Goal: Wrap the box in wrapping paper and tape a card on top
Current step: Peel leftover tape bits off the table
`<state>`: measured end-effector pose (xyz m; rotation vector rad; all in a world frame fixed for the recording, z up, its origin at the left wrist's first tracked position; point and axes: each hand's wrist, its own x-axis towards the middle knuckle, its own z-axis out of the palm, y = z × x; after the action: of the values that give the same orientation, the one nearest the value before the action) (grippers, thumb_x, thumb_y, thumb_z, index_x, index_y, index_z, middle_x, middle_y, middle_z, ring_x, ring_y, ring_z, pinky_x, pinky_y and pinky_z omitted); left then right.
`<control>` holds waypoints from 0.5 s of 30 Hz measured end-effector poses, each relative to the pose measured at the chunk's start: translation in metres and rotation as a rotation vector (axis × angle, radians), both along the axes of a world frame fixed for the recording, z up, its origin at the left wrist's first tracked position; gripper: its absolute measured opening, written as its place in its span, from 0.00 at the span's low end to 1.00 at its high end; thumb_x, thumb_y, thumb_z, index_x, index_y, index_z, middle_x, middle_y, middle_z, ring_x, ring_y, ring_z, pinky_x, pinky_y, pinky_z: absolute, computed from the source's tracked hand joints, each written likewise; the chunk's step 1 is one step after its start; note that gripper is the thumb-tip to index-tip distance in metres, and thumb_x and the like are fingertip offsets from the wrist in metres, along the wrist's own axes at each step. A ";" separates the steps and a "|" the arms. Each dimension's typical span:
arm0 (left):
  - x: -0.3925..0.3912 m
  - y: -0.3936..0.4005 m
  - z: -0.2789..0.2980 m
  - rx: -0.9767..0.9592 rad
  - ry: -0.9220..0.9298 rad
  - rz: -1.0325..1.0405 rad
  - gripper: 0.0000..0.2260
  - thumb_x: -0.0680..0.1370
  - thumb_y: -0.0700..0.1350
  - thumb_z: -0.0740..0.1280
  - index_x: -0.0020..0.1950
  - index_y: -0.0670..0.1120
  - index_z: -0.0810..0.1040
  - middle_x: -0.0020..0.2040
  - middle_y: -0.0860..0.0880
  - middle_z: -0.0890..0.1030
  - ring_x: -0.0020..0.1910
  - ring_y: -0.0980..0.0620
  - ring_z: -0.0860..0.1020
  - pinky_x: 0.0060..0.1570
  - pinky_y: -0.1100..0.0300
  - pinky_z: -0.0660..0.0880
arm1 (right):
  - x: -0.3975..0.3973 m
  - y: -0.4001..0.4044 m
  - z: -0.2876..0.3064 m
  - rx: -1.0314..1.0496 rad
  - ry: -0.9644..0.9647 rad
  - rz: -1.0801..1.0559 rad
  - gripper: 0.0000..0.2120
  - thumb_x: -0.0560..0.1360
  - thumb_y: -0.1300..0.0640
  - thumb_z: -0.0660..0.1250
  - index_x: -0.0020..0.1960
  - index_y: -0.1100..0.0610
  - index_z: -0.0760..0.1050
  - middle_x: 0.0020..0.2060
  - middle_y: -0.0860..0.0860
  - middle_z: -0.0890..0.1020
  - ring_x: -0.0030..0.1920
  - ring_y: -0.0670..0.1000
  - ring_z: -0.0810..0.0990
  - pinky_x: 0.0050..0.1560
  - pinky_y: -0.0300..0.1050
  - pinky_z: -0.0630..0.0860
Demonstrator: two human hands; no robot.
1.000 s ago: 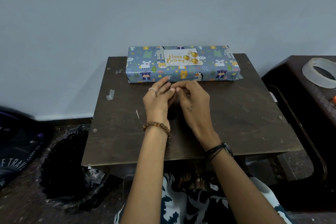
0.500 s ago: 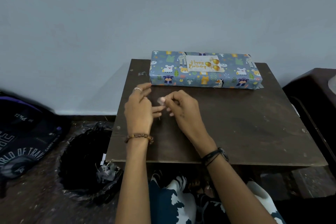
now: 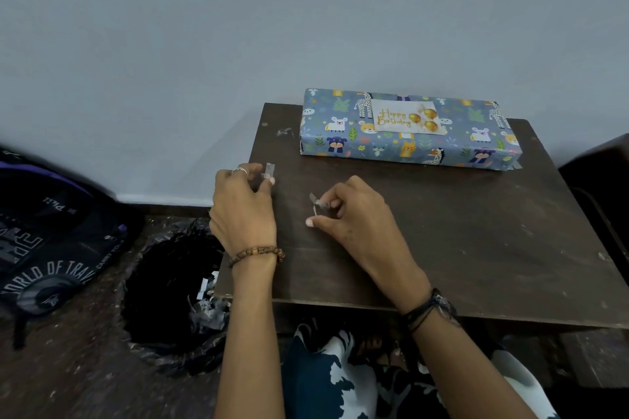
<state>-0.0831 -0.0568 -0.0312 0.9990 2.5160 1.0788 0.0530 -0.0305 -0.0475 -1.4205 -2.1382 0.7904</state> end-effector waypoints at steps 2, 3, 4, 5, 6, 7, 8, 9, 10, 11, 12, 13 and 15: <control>0.001 0.002 -0.001 -0.043 0.002 -0.006 0.12 0.75 0.48 0.68 0.58 0.51 0.77 0.59 0.48 0.73 0.53 0.43 0.77 0.46 0.53 0.69 | -0.002 -0.003 0.001 0.102 -0.026 0.019 0.07 0.72 0.54 0.71 0.42 0.57 0.77 0.42 0.48 0.73 0.40 0.48 0.74 0.41 0.47 0.73; 0.002 0.004 -0.002 -0.053 0.004 -0.005 0.12 0.75 0.49 0.68 0.58 0.51 0.77 0.59 0.48 0.73 0.53 0.42 0.77 0.46 0.53 0.69 | -0.002 -0.003 0.000 0.150 -0.040 0.016 0.06 0.74 0.55 0.69 0.42 0.57 0.76 0.42 0.50 0.73 0.40 0.50 0.75 0.41 0.48 0.72; 0.002 0.005 -0.003 -0.054 0.006 0.001 0.11 0.75 0.49 0.68 0.57 0.51 0.78 0.59 0.48 0.73 0.52 0.42 0.77 0.45 0.53 0.68 | -0.003 -0.004 -0.001 0.193 -0.057 0.013 0.07 0.76 0.56 0.66 0.42 0.58 0.75 0.43 0.51 0.73 0.41 0.52 0.75 0.40 0.49 0.72; 0.002 0.007 -0.004 -0.048 0.005 0.010 0.10 0.75 0.49 0.68 0.55 0.51 0.78 0.58 0.48 0.73 0.52 0.43 0.77 0.44 0.54 0.67 | -0.003 -0.005 -0.002 0.226 -0.068 0.012 0.07 0.77 0.56 0.65 0.43 0.59 0.75 0.44 0.53 0.73 0.41 0.53 0.75 0.40 0.49 0.72; 0.002 0.008 -0.005 -0.036 0.005 0.022 0.08 0.75 0.49 0.69 0.53 0.50 0.79 0.57 0.48 0.73 0.51 0.43 0.77 0.43 0.55 0.66 | -0.003 -0.005 -0.004 0.246 -0.063 0.008 0.07 0.78 0.56 0.63 0.45 0.60 0.75 0.45 0.53 0.74 0.41 0.54 0.75 0.41 0.49 0.72; 0.002 0.008 -0.005 -0.022 0.005 0.035 0.07 0.75 0.49 0.69 0.51 0.50 0.80 0.56 0.49 0.74 0.50 0.44 0.77 0.42 0.56 0.65 | -0.003 -0.005 -0.005 0.246 -0.038 -0.002 0.07 0.78 0.57 0.63 0.46 0.60 0.75 0.45 0.53 0.74 0.42 0.53 0.75 0.41 0.49 0.72; 0.002 0.009 -0.006 -0.010 0.007 0.046 0.05 0.75 0.48 0.68 0.49 0.49 0.80 0.56 0.49 0.74 0.50 0.44 0.77 0.41 0.56 0.65 | -0.002 -0.005 -0.006 0.231 0.007 -0.015 0.07 0.78 0.57 0.63 0.46 0.60 0.75 0.45 0.52 0.73 0.41 0.52 0.75 0.42 0.47 0.72; 0.002 0.009 -0.006 -0.001 0.013 0.055 0.05 0.75 0.48 0.68 0.47 0.49 0.80 0.55 0.49 0.75 0.49 0.44 0.77 0.40 0.57 0.65 | -0.002 -0.004 -0.006 0.205 0.060 -0.033 0.06 0.78 0.57 0.63 0.46 0.59 0.75 0.44 0.50 0.73 0.41 0.50 0.75 0.41 0.45 0.71; 0.002 0.008 -0.007 0.008 0.020 0.059 0.04 0.75 0.48 0.68 0.46 0.48 0.80 0.54 0.49 0.75 0.49 0.45 0.77 0.39 0.57 0.65 | -0.001 -0.002 -0.006 0.171 0.112 -0.052 0.05 0.78 0.57 0.64 0.45 0.57 0.75 0.42 0.48 0.73 0.40 0.48 0.74 0.41 0.43 0.71; 0.002 0.008 -0.008 0.025 0.023 0.055 0.05 0.76 0.48 0.68 0.45 0.48 0.79 0.53 0.49 0.76 0.49 0.45 0.77 0.39 0.57 0.65 | 0.000 0.000 -0.006 0.134 0.165 -0.072 0.05 0.78 0.57 0.64 0.44 0.56 0.75 0.41 0.46 0.72 0.40 0.47 0.74 0.42 0.43 0.72; 0.003 0.009 -0.008 0.059 0.016 0.046 0.05 0.76 0.48 0.68 0.44 0.48 0.79 0.52 0.50 0.77 0.48 0.46 0.78 0.39 0.57 0.66 | 0.001 0.002 -0.007 0.091 0.223 -0.096 0.05 0.78 0.56 0.64 0.43 0.54 0.74 0.40 0.45 0.72 0.39 0.46 0.74 0.42 0.45 0.74; 0.003 0.010 -0.008 0.119 -0.020 0.034 0.05 0.76 0.48 0.67 0.43 0.48 0.78 0.51 0.51 0.78 0.45 0.47 0.79 0.39 0.57 0.68 | 0.001 0.003 -0.008 0.043 0.284 -0.124 0.05 0.78 0.56 0.64 0.43 0.52 0.74 0.41 0.45 0.73 0.39 0.46 0.75 0.42 0.48 0.76; 0.006 0.015 -0.003 0.308 -0.228 0.019 0.05 0.75 0.47 0.68 0.40 0.50 0.77 0.46 0.52 0.80 0.33 0.54 0.78 0.34 0.59 0.74 | 0.001 0.004 -0.008 -0.049 0.393 -0.183 0.06 0.78 0.54 0.64 0.43 0.53 0.76 0.43 0.49 0.75 0.37 0.45 0.76 0.42 0.48 0.79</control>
<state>-0.0774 -0.0418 -0.0344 0.8657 2.2258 1.5262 0.0536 -0.0264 -0.0552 -1.3323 -1.6793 0.9648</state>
